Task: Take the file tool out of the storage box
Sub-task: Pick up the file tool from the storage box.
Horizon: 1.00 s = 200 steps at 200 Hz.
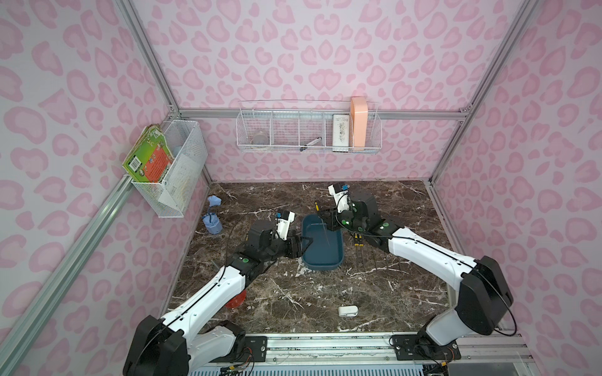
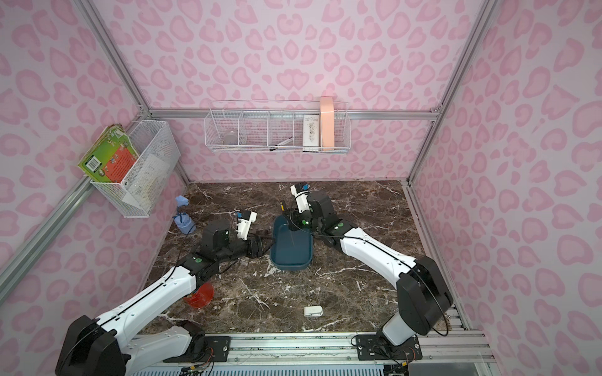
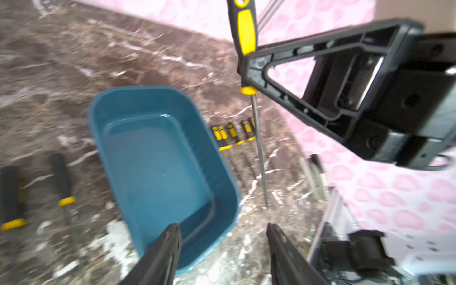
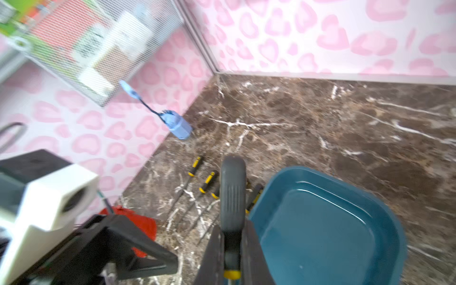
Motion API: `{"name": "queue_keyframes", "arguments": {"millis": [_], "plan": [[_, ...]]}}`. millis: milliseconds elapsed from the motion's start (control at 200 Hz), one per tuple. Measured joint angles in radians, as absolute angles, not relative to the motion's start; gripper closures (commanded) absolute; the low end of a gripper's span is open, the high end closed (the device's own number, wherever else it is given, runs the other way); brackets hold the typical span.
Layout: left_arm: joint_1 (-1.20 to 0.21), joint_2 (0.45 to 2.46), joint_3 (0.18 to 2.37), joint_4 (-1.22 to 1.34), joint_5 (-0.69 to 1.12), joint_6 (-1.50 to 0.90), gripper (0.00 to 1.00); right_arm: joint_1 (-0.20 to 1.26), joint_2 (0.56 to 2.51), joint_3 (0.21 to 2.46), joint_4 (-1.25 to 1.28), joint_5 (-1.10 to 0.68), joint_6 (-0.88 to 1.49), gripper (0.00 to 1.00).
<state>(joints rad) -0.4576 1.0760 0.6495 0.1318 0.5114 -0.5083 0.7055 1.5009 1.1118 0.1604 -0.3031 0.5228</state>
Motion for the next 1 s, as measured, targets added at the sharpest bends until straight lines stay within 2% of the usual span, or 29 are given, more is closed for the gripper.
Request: {"name": "queue_keyframes", "arguments": {"millis": [135, 400, 505, 675, 720, 805, 875, 935, 1000], "plan": [[-0.466, 1.005, 0.562, 0.291, 0.597, -0.589, 0.39, 0.734, 1.417, 1.03, 0.313, -0.365, 0.591, 1.0], [-0.519, 1.006, 0.521, 0.466, 0.694, -0.681, 0.45, 0.794, 1.364, 0.945, 0.529, -0.403, 0.667, 1.0], [-0.525, 1.0, 0.521, 0.479, 0.701, -0.682, 0.57, 0.806, 1.358, 0.942, 0.563, -0.393, 0.682, 1.0], [-0.535, 1.006, 0.527, 0.494, 0.711, -0.696, 0.64, 0.815, 1.357, 0.941, 0.595, -0.373, 0.684, 1.0], [-0.535, 1.015, 0.529, 0.498, 0.718, -0.702, 0.69, 0.813, 1.364, 0.952, 0.596, -0.366, 0.684, 1.0], [-0.537, 1.028, 0.531, 0.502, 0.729, -0.705, 0.81, 0.814, 1.38, 0.971, 0.602, -0.353, 0.684, 1.0], [-0.537, 1.029, 0.531, 0.505, 0.732, -0.709, 1.0, 0.816, 1.387, 0.972, 0.602, -0.355, 0.684, 0.99], [-0.537, 1.025, 0.53, 0.502, 0.739, -0.7, 1.0, 0.816, 1.386, 0.966, 0.604, -0.35, 0.696, 0.96], [-0.538, 1.015, 0.531, 0.484, 0.727, -0.696, 1.0, 0.816, 1.386, 0.963, 0.609, -0.352, 0.699, 0.87]]}}
